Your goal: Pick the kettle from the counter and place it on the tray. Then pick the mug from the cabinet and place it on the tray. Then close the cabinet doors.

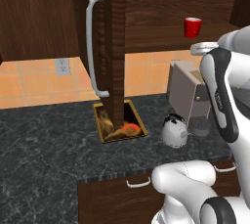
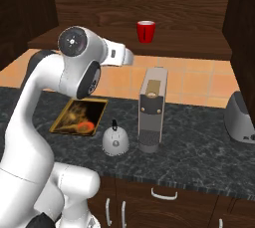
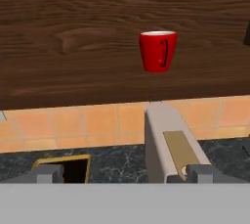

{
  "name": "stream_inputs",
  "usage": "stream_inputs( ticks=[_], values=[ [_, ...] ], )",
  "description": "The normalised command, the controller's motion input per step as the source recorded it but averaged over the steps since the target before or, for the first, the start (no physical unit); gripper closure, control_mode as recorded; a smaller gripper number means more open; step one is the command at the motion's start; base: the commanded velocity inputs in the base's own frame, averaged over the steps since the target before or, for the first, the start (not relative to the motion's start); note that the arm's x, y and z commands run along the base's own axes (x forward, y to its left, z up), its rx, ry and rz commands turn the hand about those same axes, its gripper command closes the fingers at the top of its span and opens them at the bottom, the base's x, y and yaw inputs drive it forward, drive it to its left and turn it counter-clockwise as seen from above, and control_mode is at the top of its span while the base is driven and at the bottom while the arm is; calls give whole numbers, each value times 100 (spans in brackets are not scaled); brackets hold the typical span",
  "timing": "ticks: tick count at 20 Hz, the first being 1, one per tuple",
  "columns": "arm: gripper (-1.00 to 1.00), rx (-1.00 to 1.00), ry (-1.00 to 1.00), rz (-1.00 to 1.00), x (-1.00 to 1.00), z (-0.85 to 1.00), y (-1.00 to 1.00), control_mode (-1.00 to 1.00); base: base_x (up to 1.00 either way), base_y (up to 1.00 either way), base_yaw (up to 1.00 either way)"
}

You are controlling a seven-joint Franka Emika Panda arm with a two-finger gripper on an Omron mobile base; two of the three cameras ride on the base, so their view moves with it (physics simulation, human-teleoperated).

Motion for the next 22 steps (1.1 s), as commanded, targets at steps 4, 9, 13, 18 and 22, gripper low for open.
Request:
stream_inputs(
  ticks=[4, 9, 13, 18, 22],
  values=[
    [-100, 3, -4, -11, 0, 23, -33, -100, 0, 0, 0],
    [-100, 1, 0, -6, 6, 19, -9, -100, 0, 0, 0],
    [-100, 0, -1, 0, 18, 25, -19, -100, 0, 0, 0],
    [-100, 0, 0, 0, 40, 25, -9, -100, 0, 0, 0],
    [-100, 0, 0, 1, 41, 14, -8, -100, 0, 0, 0]
  ],
)
